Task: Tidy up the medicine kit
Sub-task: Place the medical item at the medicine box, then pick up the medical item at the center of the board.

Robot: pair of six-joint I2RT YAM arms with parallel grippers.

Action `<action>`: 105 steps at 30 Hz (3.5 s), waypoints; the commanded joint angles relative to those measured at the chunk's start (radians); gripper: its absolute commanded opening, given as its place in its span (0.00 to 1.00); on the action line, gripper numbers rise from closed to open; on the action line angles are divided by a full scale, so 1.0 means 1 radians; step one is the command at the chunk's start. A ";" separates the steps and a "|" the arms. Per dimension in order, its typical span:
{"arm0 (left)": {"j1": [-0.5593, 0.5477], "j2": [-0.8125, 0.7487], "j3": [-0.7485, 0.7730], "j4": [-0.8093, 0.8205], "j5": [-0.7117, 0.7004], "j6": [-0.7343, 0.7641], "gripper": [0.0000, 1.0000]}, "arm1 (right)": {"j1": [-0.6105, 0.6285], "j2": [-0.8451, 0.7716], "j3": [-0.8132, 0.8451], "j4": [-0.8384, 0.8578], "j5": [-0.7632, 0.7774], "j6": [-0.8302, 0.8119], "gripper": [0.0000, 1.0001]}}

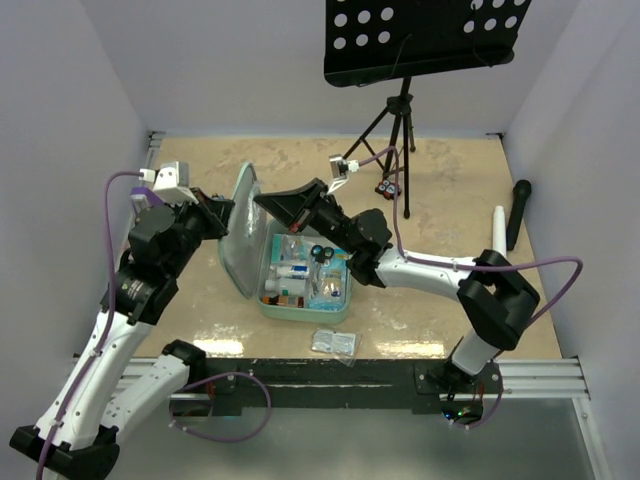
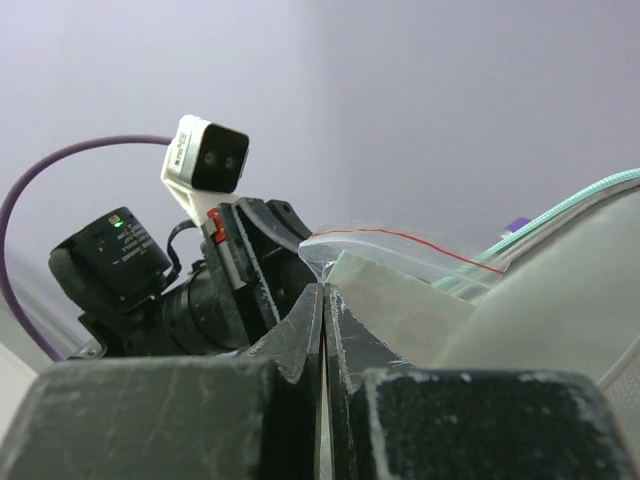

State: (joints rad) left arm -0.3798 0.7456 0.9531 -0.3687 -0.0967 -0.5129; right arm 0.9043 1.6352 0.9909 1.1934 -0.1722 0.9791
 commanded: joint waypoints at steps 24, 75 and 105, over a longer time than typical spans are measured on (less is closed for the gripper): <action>0.005 -0.025 0.038 -0.022 -0.012 0.008 0.00 | 0.038 0.084 0.109 -0.190 -0.007 -0.074 0.00; 0.005 -0.025 -0.050 0.057 -0.078 -0.009 0.00 | 0.342 -0.342 0.035 -1.713 0.395 -0.427 0.52; 0.005 -0.071 -0.122 0.056 -0.066 -0.004 0.00 | 0.509 -0.193 -0.205 -1.585 0.550 -0.089 0.48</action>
State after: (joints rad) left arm -0.3798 0.6674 0.8524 -0.2920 -0.1703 -0.5140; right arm 1.4097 1.4170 0.7807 -0.4347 0.3313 0.8589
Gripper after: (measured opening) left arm 0.049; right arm 0.486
